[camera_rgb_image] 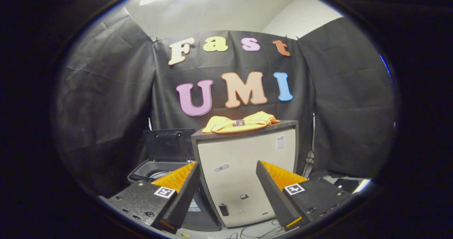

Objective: Put the clothes into the washing machine and then close the washing machine lid.

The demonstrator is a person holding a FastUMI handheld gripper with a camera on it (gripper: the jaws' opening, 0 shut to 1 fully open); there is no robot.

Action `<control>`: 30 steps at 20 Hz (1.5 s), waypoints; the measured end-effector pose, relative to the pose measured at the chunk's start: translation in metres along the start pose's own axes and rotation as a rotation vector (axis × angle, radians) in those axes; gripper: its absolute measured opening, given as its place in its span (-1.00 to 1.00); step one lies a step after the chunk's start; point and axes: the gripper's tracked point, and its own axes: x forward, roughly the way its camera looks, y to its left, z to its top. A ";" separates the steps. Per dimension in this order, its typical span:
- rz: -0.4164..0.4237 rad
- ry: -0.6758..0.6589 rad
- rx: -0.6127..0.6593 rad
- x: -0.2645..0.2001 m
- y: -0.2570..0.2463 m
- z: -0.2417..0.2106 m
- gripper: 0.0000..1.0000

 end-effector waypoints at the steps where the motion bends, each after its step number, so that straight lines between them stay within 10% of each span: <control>1: -0.002 -0.002 -0.006 0.004 0.000 0.003 0.93; 22: -0.031 0.083 -0.069 0.185 0.012 0.126 0.93; 30: -0.062 0.303 -0.154 0.305 -0.010 0.075 1.00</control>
